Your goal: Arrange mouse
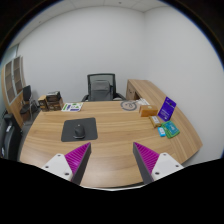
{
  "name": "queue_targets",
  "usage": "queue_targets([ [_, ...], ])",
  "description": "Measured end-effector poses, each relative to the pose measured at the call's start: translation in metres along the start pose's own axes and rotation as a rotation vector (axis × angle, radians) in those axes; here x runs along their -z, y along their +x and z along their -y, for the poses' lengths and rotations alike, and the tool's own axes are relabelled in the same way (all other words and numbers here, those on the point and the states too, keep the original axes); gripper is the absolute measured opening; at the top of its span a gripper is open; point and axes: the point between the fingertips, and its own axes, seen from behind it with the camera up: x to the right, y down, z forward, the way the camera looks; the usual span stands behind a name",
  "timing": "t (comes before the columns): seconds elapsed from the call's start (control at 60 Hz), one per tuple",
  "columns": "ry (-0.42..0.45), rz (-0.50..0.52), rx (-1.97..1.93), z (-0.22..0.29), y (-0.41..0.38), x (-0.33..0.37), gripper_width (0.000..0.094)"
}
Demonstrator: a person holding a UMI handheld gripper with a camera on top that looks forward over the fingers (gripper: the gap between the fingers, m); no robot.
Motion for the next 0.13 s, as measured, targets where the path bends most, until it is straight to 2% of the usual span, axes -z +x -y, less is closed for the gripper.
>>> queue_targets([
  [0.133, 0.039, -0.002, 0.025, 0.0, 0.007, 0.019, 0.0851],
])
